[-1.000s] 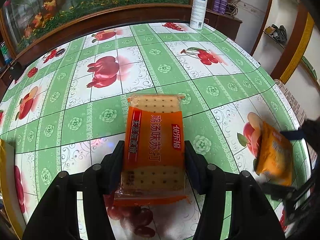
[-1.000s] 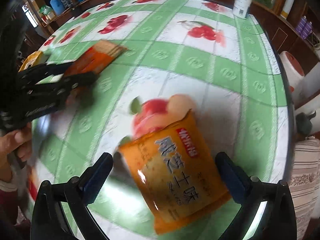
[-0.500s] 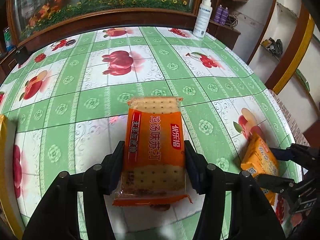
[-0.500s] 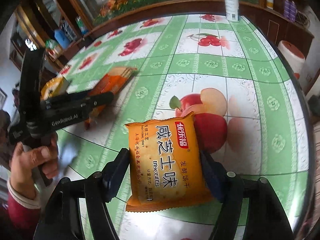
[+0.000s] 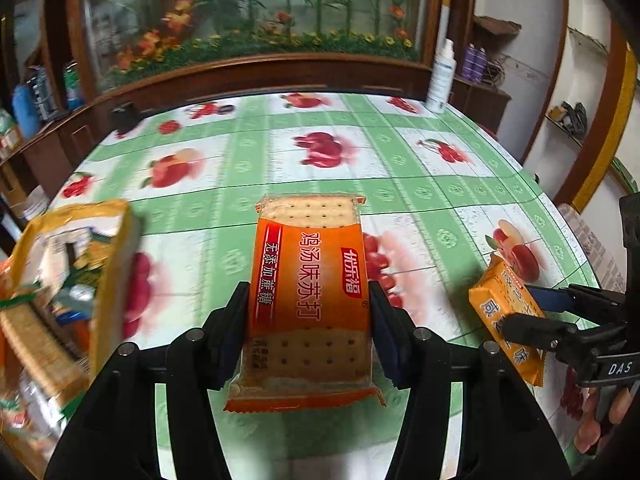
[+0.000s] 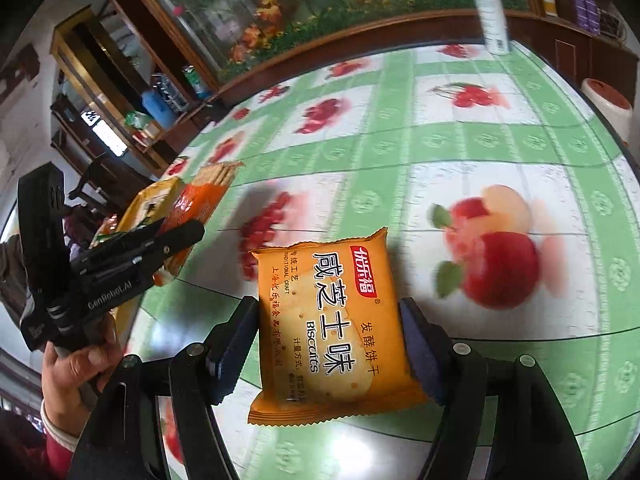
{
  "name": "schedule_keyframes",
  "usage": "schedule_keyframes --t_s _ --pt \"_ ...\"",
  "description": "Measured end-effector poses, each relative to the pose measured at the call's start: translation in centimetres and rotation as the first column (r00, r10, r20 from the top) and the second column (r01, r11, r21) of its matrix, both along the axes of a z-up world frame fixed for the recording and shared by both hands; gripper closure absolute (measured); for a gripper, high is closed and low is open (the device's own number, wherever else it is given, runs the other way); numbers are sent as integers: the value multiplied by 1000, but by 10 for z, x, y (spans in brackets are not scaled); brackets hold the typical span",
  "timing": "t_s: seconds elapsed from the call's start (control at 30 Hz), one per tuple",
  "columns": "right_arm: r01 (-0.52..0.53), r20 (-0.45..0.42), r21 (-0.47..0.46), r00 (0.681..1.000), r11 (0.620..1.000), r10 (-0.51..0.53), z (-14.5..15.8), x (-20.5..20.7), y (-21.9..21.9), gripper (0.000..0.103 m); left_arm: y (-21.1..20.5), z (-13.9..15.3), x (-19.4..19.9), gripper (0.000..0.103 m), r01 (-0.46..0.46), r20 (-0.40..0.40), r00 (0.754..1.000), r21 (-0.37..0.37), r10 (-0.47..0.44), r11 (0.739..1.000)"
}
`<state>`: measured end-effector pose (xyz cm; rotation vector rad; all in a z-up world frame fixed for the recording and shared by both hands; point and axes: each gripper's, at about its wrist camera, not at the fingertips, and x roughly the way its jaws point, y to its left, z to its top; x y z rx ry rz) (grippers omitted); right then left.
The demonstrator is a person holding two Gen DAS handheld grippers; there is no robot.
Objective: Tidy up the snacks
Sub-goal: 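Carry the orange cracker pack and yellow-orange biscuit pack over the white tray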
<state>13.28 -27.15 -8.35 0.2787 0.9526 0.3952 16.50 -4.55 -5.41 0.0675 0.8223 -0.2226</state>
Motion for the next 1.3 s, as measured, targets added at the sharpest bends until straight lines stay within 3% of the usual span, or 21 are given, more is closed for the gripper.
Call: schedule_keyframes --t_s 0.53,1.3 --pt "-114 114 56 988 992 107 33 -15 77 31 66 37 -57 48 -163 132 978 -1 161 987" --pt "-309 177 55 939 949 295 57 -16 204 31 155 45 -92 48 -337 177 925 -20 335 941"
